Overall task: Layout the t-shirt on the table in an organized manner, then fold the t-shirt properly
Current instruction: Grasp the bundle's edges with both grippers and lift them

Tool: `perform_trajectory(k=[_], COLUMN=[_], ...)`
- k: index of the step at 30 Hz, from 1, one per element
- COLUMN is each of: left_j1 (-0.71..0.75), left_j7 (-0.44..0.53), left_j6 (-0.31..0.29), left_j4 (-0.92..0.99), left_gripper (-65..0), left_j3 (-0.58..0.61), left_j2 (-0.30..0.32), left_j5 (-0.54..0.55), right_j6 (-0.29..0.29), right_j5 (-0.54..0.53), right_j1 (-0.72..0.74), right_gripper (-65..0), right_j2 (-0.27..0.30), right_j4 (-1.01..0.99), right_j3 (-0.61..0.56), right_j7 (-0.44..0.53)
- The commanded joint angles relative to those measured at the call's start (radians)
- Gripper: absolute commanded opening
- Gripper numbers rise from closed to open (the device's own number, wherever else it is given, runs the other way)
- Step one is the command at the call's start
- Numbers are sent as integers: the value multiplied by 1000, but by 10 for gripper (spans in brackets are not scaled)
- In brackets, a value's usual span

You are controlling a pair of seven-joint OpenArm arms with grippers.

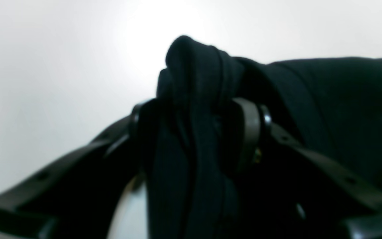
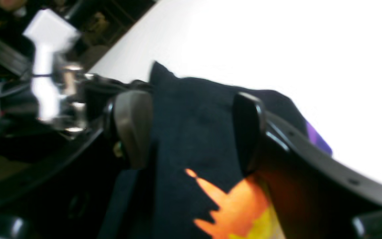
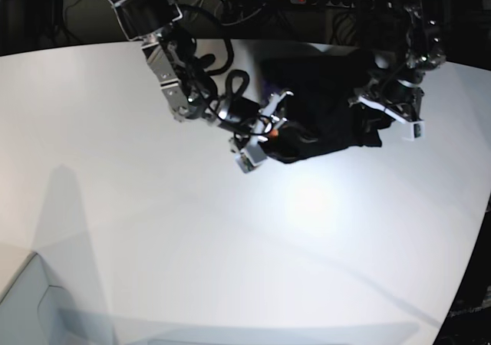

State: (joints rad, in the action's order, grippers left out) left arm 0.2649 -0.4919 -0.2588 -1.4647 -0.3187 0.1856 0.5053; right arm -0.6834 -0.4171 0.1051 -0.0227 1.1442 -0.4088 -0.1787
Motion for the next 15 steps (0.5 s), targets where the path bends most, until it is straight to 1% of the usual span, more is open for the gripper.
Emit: perform_trajectory(k=[1, 6, 8, 12, 15], left_j1=[0, -13, -13, -13, -3], left_j7=[-43, -43, -43, -46, -47], left_j6=[17, 17, 17, 17, 17], left_j4=[9, 38, 57, 65, 22], left_gripper=[-329, -329, -329, -329, -329], left_j3=[0, 0, -3, -3, -4], left_j2=[7, 10, 12, 12, 10], left_j5=[-17, -18, -18, -17, -7], right_j6=[-15, -15, -15, -15, -15], right_j5=[-16, -16, -16, -16, -21], right_j1=[20, 34, 31, 25, 23], right_gripper=[-258, -258, -258, -258, -258], right_j2=[-10, -12, -12, -12, -6], right_j4=[-5, -86, -100, -103, -60], right_j3=[0, 0, 0, -2, 1], right_j7=[23, 29, 64, 115, 115])
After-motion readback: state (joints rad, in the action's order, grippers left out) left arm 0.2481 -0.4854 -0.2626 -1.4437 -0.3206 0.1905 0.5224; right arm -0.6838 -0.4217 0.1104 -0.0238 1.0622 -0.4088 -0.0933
